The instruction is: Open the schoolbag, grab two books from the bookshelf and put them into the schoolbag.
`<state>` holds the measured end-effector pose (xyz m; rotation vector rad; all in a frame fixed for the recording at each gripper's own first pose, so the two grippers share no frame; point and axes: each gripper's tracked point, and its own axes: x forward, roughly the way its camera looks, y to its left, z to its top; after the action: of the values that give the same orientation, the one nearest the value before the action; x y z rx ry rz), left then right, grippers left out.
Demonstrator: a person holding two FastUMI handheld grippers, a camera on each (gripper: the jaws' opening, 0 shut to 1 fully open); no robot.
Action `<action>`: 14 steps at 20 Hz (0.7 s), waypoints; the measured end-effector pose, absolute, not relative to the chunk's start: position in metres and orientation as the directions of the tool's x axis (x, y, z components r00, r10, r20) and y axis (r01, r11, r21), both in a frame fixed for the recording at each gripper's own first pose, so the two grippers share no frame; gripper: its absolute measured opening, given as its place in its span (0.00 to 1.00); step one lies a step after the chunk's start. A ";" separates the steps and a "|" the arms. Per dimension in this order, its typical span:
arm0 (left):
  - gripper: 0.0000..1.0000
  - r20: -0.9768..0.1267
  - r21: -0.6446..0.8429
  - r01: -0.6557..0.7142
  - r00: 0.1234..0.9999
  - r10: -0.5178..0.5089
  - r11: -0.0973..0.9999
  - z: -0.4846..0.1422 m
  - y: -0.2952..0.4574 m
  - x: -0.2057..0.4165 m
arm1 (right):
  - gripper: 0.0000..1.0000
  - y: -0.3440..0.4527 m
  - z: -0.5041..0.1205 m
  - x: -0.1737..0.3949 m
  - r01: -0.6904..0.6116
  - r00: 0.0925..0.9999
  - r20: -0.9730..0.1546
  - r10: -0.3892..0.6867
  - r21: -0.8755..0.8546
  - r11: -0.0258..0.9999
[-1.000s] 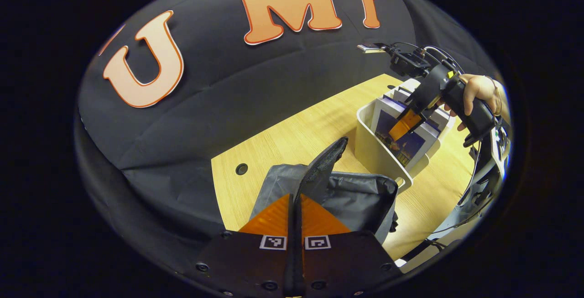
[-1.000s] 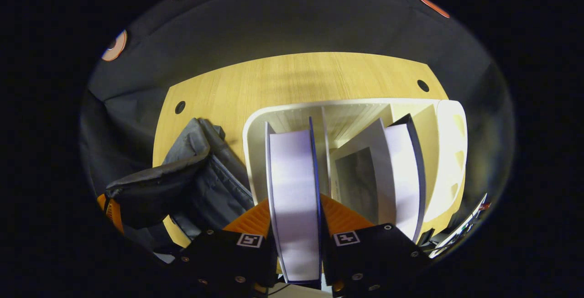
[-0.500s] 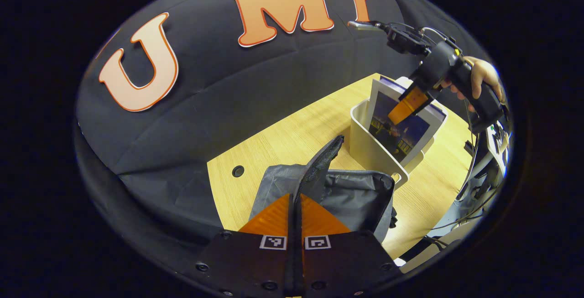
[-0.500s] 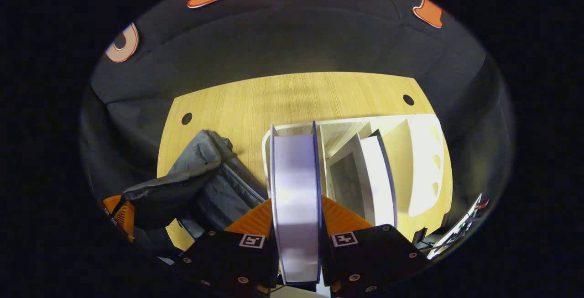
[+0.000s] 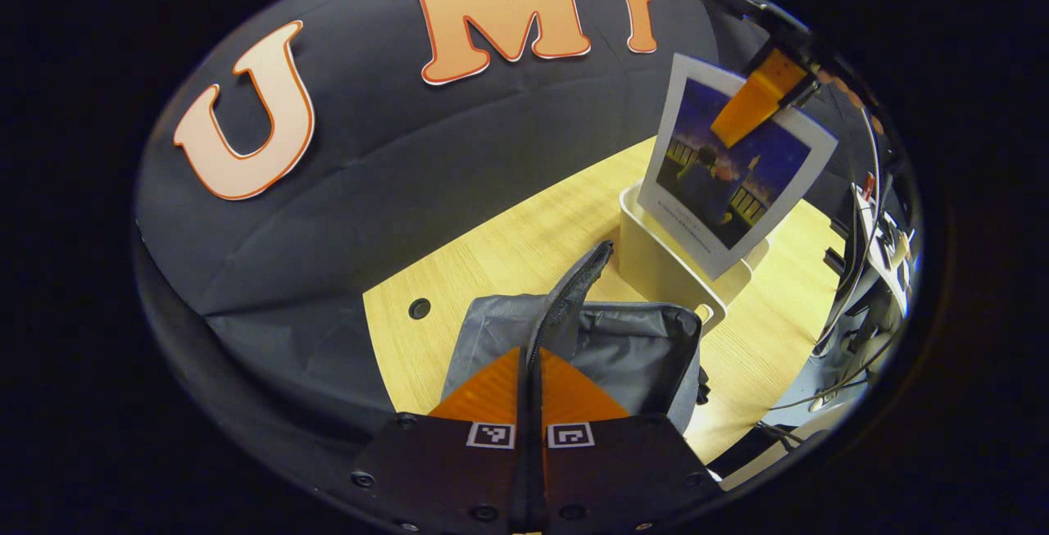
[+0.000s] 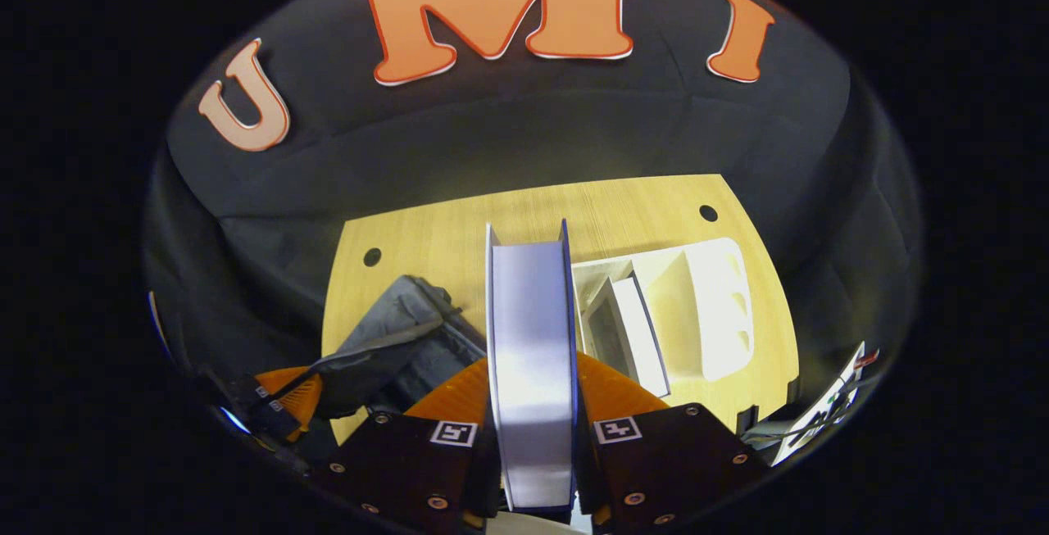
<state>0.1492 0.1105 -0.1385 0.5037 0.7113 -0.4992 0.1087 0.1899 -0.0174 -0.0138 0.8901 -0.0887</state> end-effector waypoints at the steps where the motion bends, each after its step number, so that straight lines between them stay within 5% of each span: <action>1: 0.00 -0.714 0.263 0.589 0.651 -0.256 0.764 -0.138 0.111 0.149 | 0.37 0.190 -0.008 0.103 0.079 0.638 -0.767 -0.072 -0.028 0.997; 14: 0.00 -0.727 0.307 0.629 0.639 -0.250 0.714 -0.132 0.101 0.147 | 0.37 0.197 0.012 -0.002 0.138 0.763 -0.616 0.195 0.450 0.882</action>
<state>0.1472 0.1013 -0.1324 0.5852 0.7120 -0.5356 -0.0021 0.1966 0.0122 0.4997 0.7099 0.0321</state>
